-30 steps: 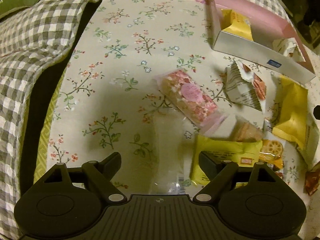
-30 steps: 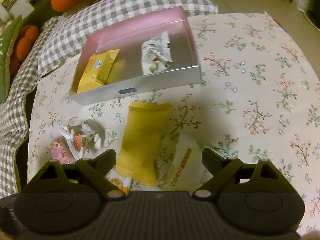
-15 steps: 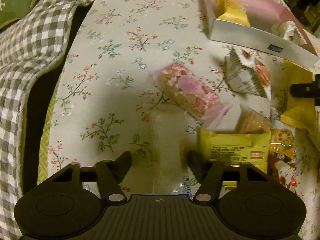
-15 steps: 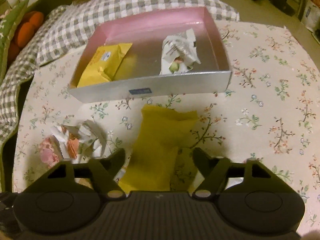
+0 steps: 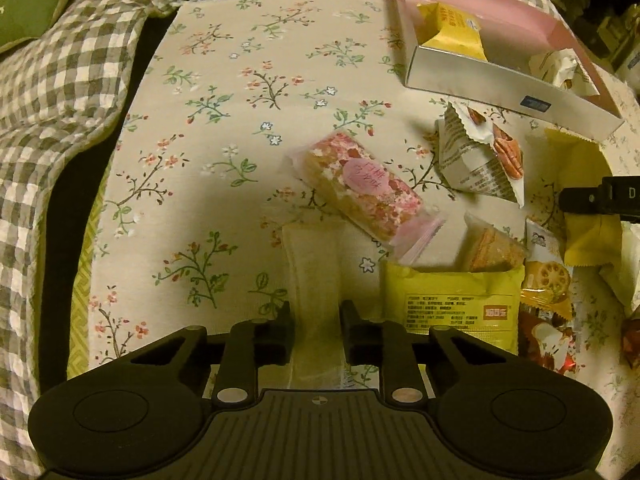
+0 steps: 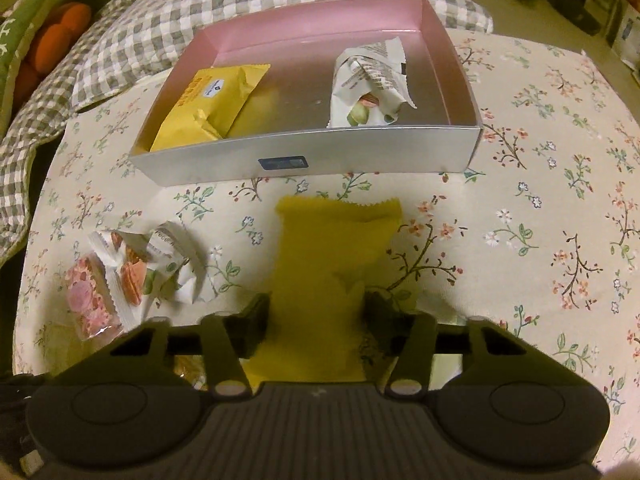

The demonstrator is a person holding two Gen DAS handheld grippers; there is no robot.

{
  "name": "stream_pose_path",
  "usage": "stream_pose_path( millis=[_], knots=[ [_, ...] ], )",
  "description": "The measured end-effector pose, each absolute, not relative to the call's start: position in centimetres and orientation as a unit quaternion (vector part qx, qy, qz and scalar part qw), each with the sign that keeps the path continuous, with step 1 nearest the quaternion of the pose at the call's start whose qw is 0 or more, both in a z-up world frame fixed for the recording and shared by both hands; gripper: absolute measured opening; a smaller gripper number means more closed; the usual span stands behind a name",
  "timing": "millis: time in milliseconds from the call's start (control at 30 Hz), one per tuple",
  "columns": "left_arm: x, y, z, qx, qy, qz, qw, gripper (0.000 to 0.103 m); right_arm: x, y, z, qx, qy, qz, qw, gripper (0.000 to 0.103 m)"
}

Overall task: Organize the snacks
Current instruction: 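Grasp a clear tube packet with the left gripper while the right grasps a large yellow packet, then lift both held packets and carry them over the pink-lined box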

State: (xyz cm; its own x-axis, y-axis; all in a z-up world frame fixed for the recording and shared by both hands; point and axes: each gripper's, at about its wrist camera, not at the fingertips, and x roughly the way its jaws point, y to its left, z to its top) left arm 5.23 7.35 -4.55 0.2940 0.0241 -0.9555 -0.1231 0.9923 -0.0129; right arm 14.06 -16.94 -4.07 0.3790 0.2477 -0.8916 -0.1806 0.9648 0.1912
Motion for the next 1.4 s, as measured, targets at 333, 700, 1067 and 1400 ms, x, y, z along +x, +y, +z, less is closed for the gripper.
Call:
stream_pose_path(
  millis=[333, 700, 1067, 1400],
  knots=[
    [5.2, 7.5, -3.5, -0.057, 0.584, 0.038, 0.809, 0.018, 14.0, -17.6, -3.0, 0.043, 0.54, 0.137, 0.829, 0.038],
    [5.1, 7.3, -3.3, -0.048, 0.585, 0.029, 0.809, 0.018, 13.5, -17.4, -2.1, 0.031, 0.527, 0.147, 0.837, 0.038],
    [4.9, 5.5, -4.8, 0.01, 0.588, 0.026, 0.809, 0.019, 13.4, -17.4, -2.0, 0.027, 0.527, 0.154, 0.835, 0.038],
    [4.9, 6.9, -3.1, -0.039, 0.582, 0.021, 0.812, 0.017, 13.2, -17.7, -1.0, 0.033, 0.517, 0.163, 0.84, 0.038]
  ],
)
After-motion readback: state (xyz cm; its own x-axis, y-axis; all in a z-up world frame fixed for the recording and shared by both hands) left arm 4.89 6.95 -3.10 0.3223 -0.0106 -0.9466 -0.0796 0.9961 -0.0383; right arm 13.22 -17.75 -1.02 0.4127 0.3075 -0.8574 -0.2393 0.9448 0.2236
